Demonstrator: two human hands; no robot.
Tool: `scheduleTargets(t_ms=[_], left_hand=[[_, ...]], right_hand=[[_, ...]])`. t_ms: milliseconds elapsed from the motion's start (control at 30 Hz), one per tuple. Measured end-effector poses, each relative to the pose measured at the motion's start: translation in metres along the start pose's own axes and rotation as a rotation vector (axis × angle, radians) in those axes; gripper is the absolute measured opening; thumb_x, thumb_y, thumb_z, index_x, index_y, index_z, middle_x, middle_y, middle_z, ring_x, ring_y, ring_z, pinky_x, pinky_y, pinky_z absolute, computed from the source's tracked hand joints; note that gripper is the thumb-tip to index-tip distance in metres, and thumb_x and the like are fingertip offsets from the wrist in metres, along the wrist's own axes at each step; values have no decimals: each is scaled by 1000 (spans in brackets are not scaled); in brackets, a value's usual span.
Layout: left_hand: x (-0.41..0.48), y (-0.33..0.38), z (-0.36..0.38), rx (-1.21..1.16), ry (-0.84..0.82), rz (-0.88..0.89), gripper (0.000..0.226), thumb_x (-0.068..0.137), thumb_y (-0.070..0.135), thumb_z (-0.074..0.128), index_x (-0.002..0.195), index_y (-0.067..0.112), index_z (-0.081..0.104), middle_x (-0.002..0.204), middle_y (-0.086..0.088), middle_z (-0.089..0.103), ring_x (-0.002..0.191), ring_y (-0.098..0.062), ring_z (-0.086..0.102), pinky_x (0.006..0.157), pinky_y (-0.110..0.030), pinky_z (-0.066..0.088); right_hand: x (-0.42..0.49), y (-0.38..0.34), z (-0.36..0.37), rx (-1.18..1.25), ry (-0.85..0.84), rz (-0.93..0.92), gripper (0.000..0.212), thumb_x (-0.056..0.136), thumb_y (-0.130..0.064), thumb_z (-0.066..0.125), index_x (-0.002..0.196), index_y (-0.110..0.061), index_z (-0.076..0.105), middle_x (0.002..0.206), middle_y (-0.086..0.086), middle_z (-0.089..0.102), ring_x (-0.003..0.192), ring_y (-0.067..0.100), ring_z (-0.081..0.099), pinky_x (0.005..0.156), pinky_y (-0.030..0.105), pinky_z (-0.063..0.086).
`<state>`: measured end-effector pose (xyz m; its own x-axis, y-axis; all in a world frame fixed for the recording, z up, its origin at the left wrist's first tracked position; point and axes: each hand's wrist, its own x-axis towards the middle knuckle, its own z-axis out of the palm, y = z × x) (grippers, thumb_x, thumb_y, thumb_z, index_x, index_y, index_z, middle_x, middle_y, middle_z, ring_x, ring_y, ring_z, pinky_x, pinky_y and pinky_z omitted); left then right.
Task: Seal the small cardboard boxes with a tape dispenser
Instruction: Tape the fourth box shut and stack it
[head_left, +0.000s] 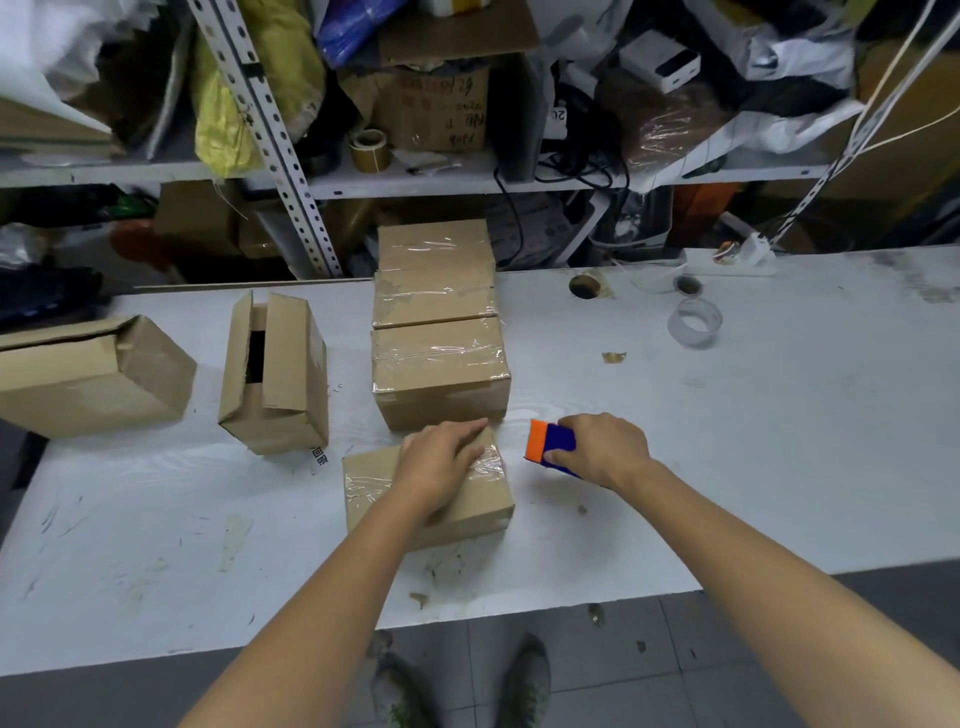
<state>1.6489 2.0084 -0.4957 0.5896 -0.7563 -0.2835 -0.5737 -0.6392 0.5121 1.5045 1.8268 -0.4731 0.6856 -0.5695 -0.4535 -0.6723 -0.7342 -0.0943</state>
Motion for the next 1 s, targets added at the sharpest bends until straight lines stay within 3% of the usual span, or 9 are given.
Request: scheduleTargets(t_ms=[100,300,400,500,600,733,1000], left_hand=[[-7,-7,1,142,3,0,53,98,55,44,147,35,42,140,7,56,130,-21,46,103,-37,32],[-11,-12,10,249,68,31,52,97,63,35,144,41,42,138,15,54,127,-16,47,95,-35,31],[-8,-13,8,194,33,38,51,100,57,34,147,38,40,141,10,53,129,-19,46,100,-35,31],[-7,-15,-4,-8,6,32,50,102,50,38,148,30,42,144,0,53,133,-23,46,109,-37,27],[-13,-24,-14,-17,-10,48,59,93,59,51,144,30,48,142,4,55,134,-18,46,117,-44,18],[-18,-30,-15,65,-23,14,62,84,68,57,139,41,50,132,9,62,123,-18,54,104,-39,35],[-19,-27,-18,33,-50,-54,59,82,69,59,135,46,51,130,14,63,122,-18,55,99,-38,41]], right_hand=[[-10,12,-12,41,45,38,46,88,-57,59,126,-30,58,117,-2,67,104,22,62,77,32,52],[-27,11,-5,150,38,40,48,86,-59,59,128,-36,58,117,-6,67,101,20,61,72,30,47],[-34,7,-4,202,39,24,51,85,-61,60,131,-38,56,117,-7,66,100,19,61,75,30,49],[-38,6,-8,247,60,15,54,84,-64,61,132,-39,54,117,-7,66,98,18,61,76,31,51],[-41,5,-16,261,71,15,56,84,-64,61,134,-40,53,119,-7,66,97,18,61,75,30,50],[-44,2,-22,262,81,11,56,85,-62,61,135,-39,52,120,-7,66,97,17,59,76,31,51],[-53,-5,-21,277,70,-16,63,86,-63,61,141,-35,48,127,-6,63,102,17,59,75,29,49]])
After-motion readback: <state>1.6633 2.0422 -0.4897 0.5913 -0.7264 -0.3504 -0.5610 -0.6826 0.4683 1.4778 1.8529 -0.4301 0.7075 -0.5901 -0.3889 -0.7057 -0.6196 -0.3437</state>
